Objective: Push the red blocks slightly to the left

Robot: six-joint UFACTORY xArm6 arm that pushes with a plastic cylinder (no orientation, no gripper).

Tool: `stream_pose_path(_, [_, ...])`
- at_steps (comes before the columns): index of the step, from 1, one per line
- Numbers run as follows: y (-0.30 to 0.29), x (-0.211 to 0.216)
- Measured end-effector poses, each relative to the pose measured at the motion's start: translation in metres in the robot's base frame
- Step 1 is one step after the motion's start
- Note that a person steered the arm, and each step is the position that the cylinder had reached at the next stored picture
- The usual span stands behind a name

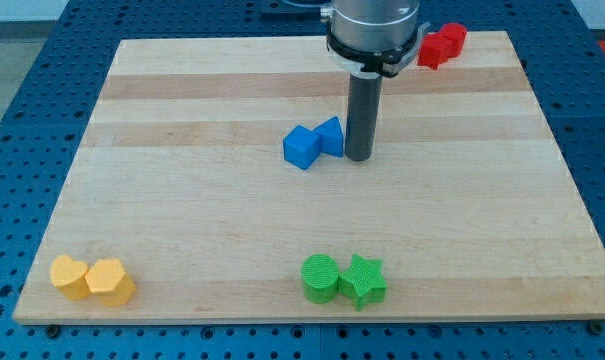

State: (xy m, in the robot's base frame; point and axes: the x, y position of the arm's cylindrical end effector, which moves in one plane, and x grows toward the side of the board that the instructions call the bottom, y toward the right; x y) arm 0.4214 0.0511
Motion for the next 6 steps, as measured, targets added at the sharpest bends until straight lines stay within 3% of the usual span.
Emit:
stream_pose_path(2, [-0.003,-0.006])
stream_pose_path(3, [0.059,-0.015])
stream_pose_path(4, [0.15,-0.044])
stream_pose_path(5, [0.221,-0.102])
stream_pose_path(6, [0.249,-0.169])
